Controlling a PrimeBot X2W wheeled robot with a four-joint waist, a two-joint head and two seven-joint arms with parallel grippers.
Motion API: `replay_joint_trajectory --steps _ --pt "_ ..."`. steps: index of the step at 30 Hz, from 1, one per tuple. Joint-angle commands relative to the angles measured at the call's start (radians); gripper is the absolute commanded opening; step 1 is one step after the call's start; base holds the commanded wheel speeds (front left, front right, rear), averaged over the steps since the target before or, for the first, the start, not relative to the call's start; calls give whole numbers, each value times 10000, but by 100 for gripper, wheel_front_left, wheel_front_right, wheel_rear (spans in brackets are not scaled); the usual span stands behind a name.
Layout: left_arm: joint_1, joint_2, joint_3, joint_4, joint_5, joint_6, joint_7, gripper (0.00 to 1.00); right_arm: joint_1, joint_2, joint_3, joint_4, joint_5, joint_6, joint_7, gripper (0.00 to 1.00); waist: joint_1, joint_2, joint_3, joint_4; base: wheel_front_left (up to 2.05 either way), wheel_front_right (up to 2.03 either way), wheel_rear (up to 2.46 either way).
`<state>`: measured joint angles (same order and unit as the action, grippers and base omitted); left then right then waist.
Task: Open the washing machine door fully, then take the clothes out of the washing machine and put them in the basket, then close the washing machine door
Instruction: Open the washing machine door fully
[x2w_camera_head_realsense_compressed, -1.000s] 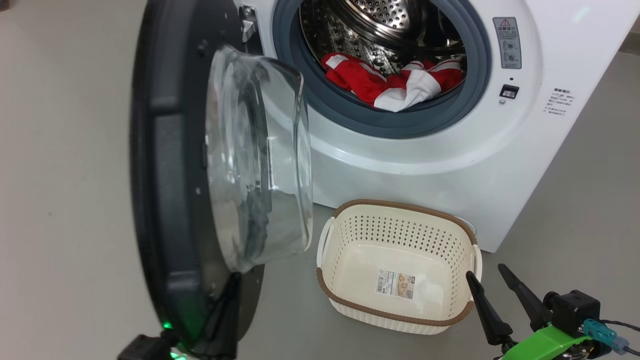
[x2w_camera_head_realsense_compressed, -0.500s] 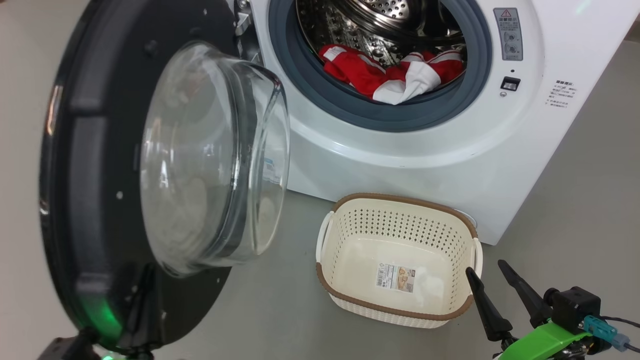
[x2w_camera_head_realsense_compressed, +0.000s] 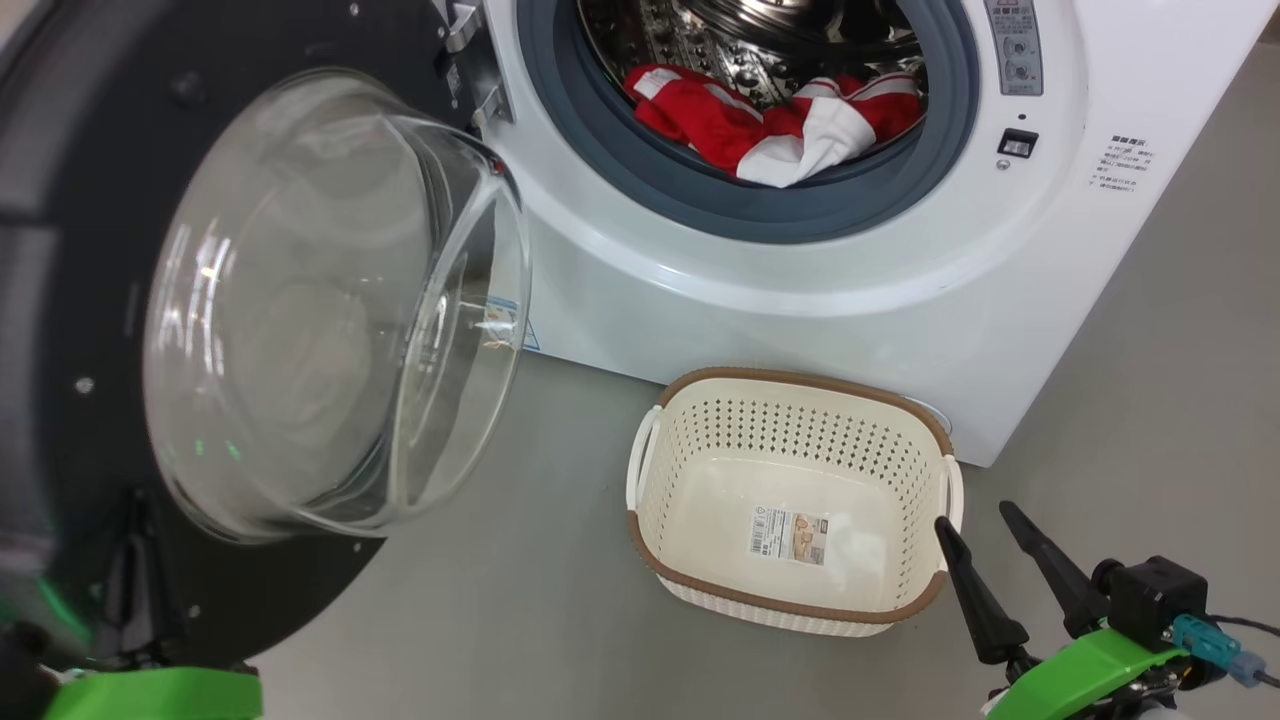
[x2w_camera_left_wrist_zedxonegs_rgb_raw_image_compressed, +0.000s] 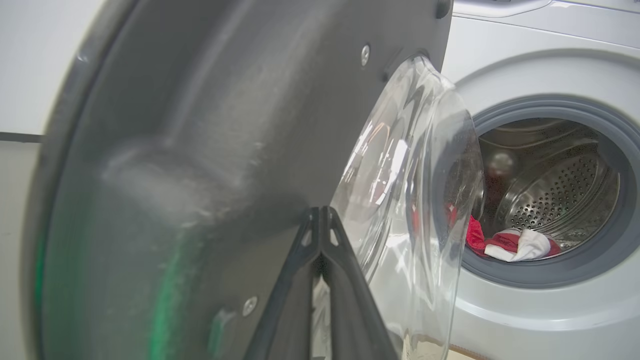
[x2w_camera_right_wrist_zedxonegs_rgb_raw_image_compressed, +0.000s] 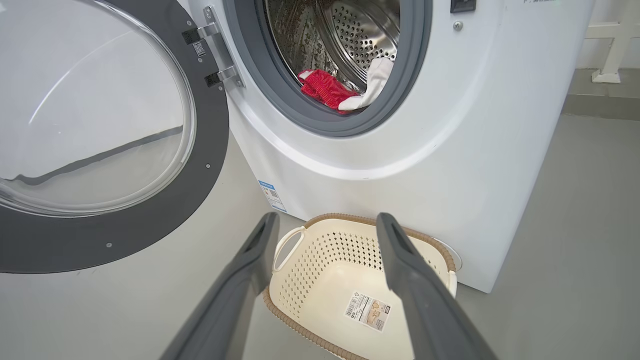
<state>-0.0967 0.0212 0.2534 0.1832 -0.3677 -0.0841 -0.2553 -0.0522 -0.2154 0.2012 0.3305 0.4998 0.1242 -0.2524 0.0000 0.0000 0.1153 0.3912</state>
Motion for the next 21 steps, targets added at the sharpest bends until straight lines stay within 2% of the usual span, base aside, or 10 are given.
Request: replay_joint_trajectory --steps 1,10,21 --pt "-491 290 666 -114 124 -53 -65 0 -396 -178 119 -255 -49 65 -93 100 0 0 55 -13 0 0 0" --pt "-1521 378 2098 614 804 -334 -65 0 -548 -335 162 -301 -53 65 -93 100 0 0 396 -143 0 0 0" --pt "-2610 871 3331 1662 1075 -452 -65 0 -673 -508 177 -351 -35 65 -93 100 0 0 746 -274 0 0 0"
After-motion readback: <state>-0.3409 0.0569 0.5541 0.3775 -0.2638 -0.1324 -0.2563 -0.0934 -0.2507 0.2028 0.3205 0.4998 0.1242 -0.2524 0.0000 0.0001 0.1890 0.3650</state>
